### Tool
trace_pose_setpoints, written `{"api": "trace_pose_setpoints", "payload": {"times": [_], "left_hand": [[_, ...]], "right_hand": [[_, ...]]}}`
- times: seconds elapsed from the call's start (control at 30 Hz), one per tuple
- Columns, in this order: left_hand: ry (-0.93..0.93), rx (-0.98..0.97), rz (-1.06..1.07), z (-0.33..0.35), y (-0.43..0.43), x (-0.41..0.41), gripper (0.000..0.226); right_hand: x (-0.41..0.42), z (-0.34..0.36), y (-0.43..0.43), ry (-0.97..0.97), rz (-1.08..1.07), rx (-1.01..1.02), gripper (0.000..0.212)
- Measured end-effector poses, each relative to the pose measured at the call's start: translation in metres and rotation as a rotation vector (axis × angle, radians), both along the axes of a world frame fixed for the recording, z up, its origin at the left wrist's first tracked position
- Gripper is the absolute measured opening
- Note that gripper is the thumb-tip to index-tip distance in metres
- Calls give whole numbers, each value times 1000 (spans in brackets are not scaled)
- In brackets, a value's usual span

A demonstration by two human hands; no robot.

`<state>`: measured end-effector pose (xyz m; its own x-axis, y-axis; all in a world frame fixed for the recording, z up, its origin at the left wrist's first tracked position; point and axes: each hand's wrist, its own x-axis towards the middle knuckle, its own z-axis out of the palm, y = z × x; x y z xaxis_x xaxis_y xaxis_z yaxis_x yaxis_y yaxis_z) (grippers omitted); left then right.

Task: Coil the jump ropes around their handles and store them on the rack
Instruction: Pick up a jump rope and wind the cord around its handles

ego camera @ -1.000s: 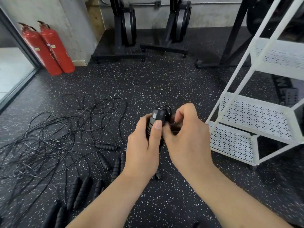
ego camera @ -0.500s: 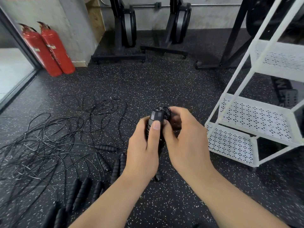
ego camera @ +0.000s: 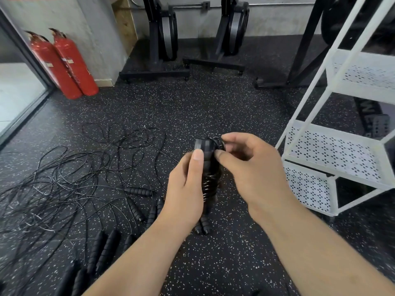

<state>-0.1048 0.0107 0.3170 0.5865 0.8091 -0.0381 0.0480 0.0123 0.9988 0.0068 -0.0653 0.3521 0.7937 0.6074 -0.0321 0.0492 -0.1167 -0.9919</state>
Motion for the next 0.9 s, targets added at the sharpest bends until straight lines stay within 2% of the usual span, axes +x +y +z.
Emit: {"api": "trace_pose_setpoints", "payload": {"times": [0.1,0.17,0.27,0.33,0.47,0.5,0.57,0.63,0.73,0.8,0.87,0.9], "left_hand": [[-67,-336,-67,9,-3,1,66],[-111,-482,-97,10,-2,2,72],[-206,-646,-84,9,3,4,75],[-206,-655,-50,10,5,6,72],[-106,-527,36,13,5,6,63],[-88,-492,35,14,5,6,62],[-68,-484,4,16,6,3,65],[-85,-551,-67,16,7,0,73],[-188,-695,-176,14,11,-3,78],[-202,-791,-251,12,15,-5,79],[-179,-838,-343,11,17,-6,80],[-165,-834,-378,11,17,-7,80]], "right_hand": [[18,4,-5,400,185,94,37],[21,6,-8,615,241,185,30],[17,9,-9,795,250,309,20],[11,7,-9,797,234,378,17],[3,3,-5,669,212,453,16],[5,2,-4,592,194,399,16],[14,1,-5,270,147,169,20],[23,3,-9,-26,170,-13,24],[30,12,-18,-243,351,-105,22],[36,9,-21,-474,349,-202,22],[39,9,-21,-539,258,-226,5],[40,9,-22,-532,233,-236,5]]}}
